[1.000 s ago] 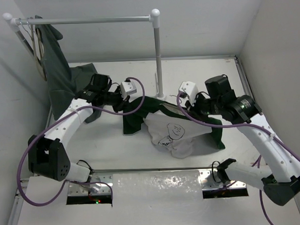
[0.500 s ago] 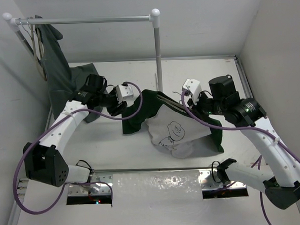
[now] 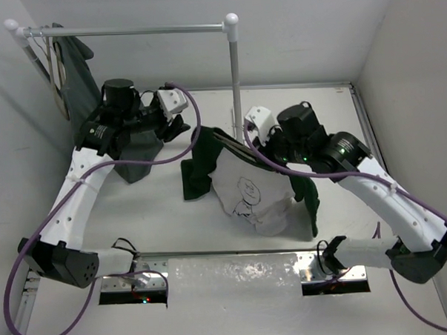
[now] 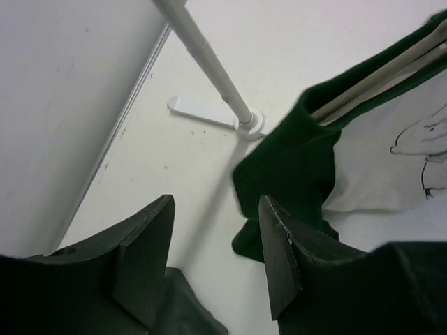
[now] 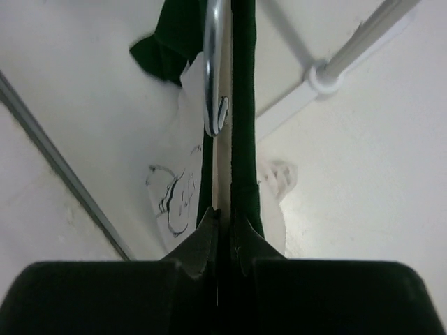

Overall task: Place the t-shirt on the hanger
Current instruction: Place the T-shirt on the hanger, then place the hanger at the clothesline.

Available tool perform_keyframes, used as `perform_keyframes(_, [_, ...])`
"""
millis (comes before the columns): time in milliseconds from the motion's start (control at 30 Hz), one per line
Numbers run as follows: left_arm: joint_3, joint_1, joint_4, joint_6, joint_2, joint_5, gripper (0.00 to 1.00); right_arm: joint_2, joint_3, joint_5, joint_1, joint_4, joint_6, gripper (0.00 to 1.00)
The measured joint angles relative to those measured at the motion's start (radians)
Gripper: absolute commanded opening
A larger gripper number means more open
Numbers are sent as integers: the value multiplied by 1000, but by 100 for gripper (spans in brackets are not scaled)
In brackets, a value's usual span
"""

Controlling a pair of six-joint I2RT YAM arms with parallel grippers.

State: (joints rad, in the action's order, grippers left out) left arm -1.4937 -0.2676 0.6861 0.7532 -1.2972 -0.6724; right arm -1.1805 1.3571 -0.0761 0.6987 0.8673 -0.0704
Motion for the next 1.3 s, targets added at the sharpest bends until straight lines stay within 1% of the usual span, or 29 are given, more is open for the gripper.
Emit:
perform_keyframes(167, [60, 11, -51, -160, 56, 111, 49, -150, 256, 147, 121, 11, 78, 0])
perform_keyframes(233, [68, 21, -78, -226, 83, 192, 49, -232, 407, 192, 153, 60, 101, 0])
perform_keyframes(267, [68, 26, -94, -254, 100, 236, 49, -290, 520, 220, 164, 93, 111, 0])
perform_keyframes(300, [68, 29, -110, -277, 118, 273, 49, -332, 597, 246, 170, 119, 120, 0])
perform_keyframes(333, [68, 34, -127, -298, 139, 314, 49, -402, 730, 261, 178, 126, 124, 0])
perform_keyframes(367, [68, 36, -142, -319, 162, 356, 49, -454, 827, 281, 183, 134, 128, 0])
perform_keyframes(400, [68, 39, -158, -338, 187, 397, 49, -494, 898, 297, 188, 117, 132, 0])
perform_keyframes(433, [68, 40, -169, -350, 209, 428, 49, -513, 927, 314, 189, 89, 135, 0])
perform_keyframes(533, [89, 40, -209, -375, 275, 496, 49, -512, 891, 361, 193, -11, 139, 0])
perform_keyframes(600, [129, 40, -227, -385, 316, 520, 49, -510, 851, 401, 194, -68, 138, 0])
perform_keyframes(700, [192, 40, -234, -395, 359, 538, 49, -535, 842, 455, 194, -127, 124, 0])
perform_keyframes(900, [254, 40, -233, -399, 363, 549, 49, -571, 815, 549, 194, -256, 74, 0])
perform_keyframes(1100, [272, 40, -240, -401, 365, 543, 49, -596, 783, 629, 191, -371, 20, 0])
perform_keyframes(1300, [293, 40, -243, -404, 382, 526, 49, -630, 766, 675, 161, -501, 16, 0])
